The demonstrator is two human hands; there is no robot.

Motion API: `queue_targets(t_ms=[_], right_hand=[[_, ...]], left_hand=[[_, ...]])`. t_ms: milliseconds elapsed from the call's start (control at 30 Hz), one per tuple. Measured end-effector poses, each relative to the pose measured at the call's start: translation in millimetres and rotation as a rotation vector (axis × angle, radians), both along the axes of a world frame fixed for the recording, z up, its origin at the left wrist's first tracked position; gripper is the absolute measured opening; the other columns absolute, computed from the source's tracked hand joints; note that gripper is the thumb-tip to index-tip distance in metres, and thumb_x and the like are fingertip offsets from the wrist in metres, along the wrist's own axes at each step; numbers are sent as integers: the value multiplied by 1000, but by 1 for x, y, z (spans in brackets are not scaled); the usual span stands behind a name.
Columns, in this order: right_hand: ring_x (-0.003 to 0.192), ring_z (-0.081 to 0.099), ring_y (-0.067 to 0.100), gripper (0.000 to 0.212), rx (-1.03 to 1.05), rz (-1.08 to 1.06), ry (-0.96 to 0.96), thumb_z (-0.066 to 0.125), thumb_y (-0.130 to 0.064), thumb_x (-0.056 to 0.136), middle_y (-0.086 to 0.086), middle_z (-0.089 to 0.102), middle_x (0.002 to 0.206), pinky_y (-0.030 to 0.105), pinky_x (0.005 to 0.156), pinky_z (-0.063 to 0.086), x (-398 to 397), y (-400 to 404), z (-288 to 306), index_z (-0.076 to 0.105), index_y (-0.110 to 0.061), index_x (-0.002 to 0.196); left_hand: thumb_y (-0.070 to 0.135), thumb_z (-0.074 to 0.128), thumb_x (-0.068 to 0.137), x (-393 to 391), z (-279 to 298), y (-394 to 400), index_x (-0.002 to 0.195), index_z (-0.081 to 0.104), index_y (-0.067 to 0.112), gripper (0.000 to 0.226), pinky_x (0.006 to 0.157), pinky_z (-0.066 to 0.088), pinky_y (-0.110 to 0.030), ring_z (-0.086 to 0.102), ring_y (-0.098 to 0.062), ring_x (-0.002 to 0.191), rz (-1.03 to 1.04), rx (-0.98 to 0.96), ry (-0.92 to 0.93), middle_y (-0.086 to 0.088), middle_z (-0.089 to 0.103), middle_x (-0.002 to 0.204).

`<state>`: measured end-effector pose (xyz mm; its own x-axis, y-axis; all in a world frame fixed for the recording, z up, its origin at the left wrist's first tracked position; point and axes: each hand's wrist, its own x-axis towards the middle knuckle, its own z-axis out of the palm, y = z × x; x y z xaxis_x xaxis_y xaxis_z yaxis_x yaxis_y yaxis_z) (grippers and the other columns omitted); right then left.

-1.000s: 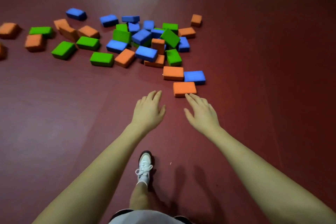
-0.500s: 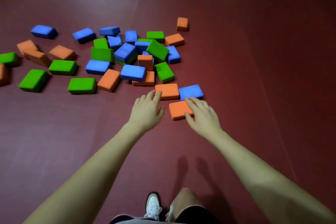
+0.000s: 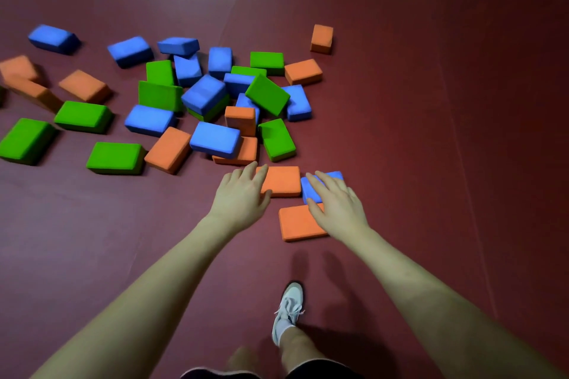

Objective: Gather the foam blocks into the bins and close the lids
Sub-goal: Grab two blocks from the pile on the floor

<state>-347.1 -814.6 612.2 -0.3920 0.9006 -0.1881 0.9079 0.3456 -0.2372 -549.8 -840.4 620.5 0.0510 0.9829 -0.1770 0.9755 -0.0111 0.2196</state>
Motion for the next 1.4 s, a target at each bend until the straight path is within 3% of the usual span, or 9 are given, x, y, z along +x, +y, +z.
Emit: queue_targets(t_ms=[367,633,700,767,833,1000,1100,1233,1400], right_hand=[[137,31,22,55,-56,52,-29,46,-33,97,-2,32,154,39,105,29,-23,174,-70,31,-25,150],[135,34,23,54,-124,-13,-62,47,-37,96,-2,34,152,39,107,31,-54,261,-213,35,-27,148],[124,48,27,50,-116,-26,-27,47,-39,91,2,49,143,42,99,43,-59,272,-262,50,-23,139],[103,63,31,51,-117,-28,19,46,-41,81,6,64,123,45,79,54,-60,280,-316,65,-18,123],[94,66,31,48,-124,-38,4,55,-39,76,8,68,115,44,71,55,-55,285,-376,69,-16,116],[129,44,27,55,-160,8,-91,57,-40,91,2,44,147,40,100,37,-42,290,-520,45,-26,143],[136,34,24,60,-154,29,-124,52,-46,92,-1,33,154,38,105,30,-40,292,-587,35,-30,148],[145,14,27,69,-182,75,-224,46,-57,92,-4,9,161,37,114,17,-37,301,-656,16,-37,151],[147,1,32,80,-120,114,-225,46,-67,87,-8,-6,161,43,116,9,-28,299,-702,0,-46,150]], left_hand=[[36,50,95,-28,-77,167,145,37,11,58,97,36,-41,47,-38,121,-19,-88,15,-15,40,146],[45,45,95,-59,-217,259,144,39,14,59,96,37,-40,49,-37,119,-97,-151,6,-14,43,145],[49,38,96,-62,-264,275,148,32,18,60,99,34,-37,44,-34,125,-109,-173,28,-10,37,149],[49,38,97,-63,-316,287,149,27,21,60,102,32,-36,39,-31,129,-115,-199,48,-7,31,153],[49,37,97,-64,-371,293,149,26,22,60,103,31,-36,38,-31,131,-112,-226,54,-7,29,153],[51,35,97,-62,-508,297,151,22,23,62,103,31,-37,37,-31,131,-159,-266,107,-6,28,153],[52,34,97,-60,-576,292,152,17,25,64,108,27,-38,29,-32,137,-286,-272,155,-6,20,157],[60,35,93,-58,-643,297,152,13,30,70,110,24,-40,18,-36,142,-267,-269,205,-1,9,160],[78,43,78,-40,-694,294,150,0,41,91,109,22,-59,7,-46,141,-170,-288,227,8,-5,160]])
